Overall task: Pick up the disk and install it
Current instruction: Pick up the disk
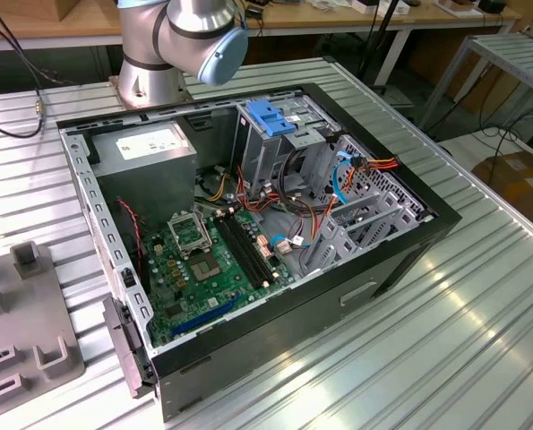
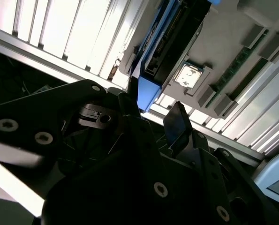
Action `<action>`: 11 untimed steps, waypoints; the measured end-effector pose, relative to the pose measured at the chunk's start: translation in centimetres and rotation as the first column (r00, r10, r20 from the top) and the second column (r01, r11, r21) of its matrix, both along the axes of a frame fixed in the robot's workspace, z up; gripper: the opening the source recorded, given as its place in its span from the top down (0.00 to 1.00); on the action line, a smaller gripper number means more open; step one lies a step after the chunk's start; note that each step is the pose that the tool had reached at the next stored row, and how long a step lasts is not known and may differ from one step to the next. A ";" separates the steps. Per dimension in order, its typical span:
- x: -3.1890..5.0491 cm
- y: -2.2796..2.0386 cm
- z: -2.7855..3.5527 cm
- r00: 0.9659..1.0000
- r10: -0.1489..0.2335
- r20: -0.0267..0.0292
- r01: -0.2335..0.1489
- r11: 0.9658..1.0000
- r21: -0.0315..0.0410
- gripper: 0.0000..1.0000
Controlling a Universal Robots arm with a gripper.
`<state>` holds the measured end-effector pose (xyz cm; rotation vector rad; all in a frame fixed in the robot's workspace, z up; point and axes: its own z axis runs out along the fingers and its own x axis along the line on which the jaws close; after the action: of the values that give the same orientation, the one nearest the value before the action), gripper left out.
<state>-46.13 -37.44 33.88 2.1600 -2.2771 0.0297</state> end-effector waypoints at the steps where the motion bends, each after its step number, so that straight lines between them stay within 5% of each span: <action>1: 0.00 0.01 -0.09 1.000 0.000 0.000 0.000 1.000 0.000 0.50; 11: -0.25 0.35 -1.39 1.000 0.000 0.000 0.000 1.000 0.000 0.50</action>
<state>-46.38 -37.10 32.49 2.1599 -2.2769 0.0297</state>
